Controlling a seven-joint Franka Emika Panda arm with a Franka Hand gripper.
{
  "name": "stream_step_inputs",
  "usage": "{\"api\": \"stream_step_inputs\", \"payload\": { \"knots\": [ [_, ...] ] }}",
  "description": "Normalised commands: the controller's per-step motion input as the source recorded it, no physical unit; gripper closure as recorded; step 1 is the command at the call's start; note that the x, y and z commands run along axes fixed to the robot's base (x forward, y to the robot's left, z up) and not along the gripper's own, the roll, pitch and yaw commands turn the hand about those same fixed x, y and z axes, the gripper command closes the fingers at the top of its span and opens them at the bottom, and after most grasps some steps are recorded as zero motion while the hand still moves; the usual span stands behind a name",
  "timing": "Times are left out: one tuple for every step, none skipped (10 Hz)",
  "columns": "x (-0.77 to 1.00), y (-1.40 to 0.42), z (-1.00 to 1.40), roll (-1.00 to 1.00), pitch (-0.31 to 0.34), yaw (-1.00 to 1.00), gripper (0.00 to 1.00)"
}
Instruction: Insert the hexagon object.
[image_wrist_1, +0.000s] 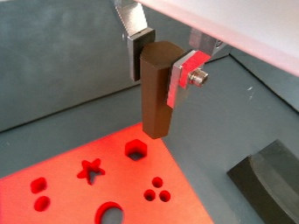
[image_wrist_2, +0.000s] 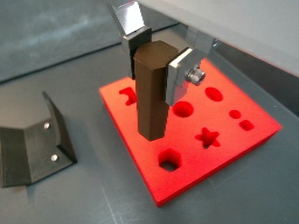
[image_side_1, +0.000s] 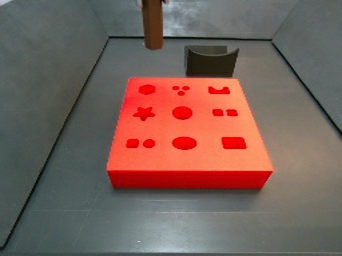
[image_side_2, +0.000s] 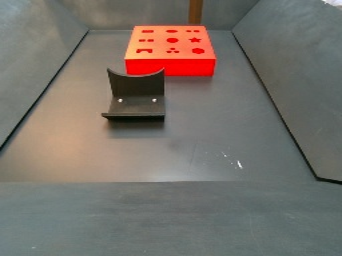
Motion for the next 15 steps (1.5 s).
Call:
{"api": "stream_step_inputs", "payload": {
  "knots": [
    [0.34,0.20,-0.59,0.00,0.246,0.17,1.00],
    [0.19,0.14,-0.39,0.00,0.257,0.25,1.00],
    [0.26,-0.01,-0.11,-0.01,0.167,0.22,1.00],
    [0.00,-0.46,-0.04,0.04,-0.003,0.27,1.00],
    [-0.30,-0.57,-0.09,0.14,-0.139,0.35,1.00],
    [-0.42,-0.46,-0.16,0.14,-0.170,0.28,1.00],
    [-0.33,-0.21,-0.25,0.08,-0.164,0.08,1.00],
    [-0.13,0.00,-0.34,0.00,-0.174,0.10,1.00],
    [-0.02,0.19,-0.36,-0.01,-0.157,0.14,1.00],
    [-0.05,0.09,-0.32,-0.06,-0.186,0.10,1.00],
    [-0.10,0.00,-0.23,-0.06,-0.166,0.01,1.00],
    [-0.07,-0.01,-0.14,-0.01,-0.167,0.00,1.00],
    [-0.07,-0.04,-0.17,0.00,-0.110,0.00,1.00],
    [-0.09,0.00,-0.22,0.00,-0.089,0.00,1.00],
    [-0.09,0.00,-0.24,0.00,-0.099,0.00,1.00]
  ]
}}
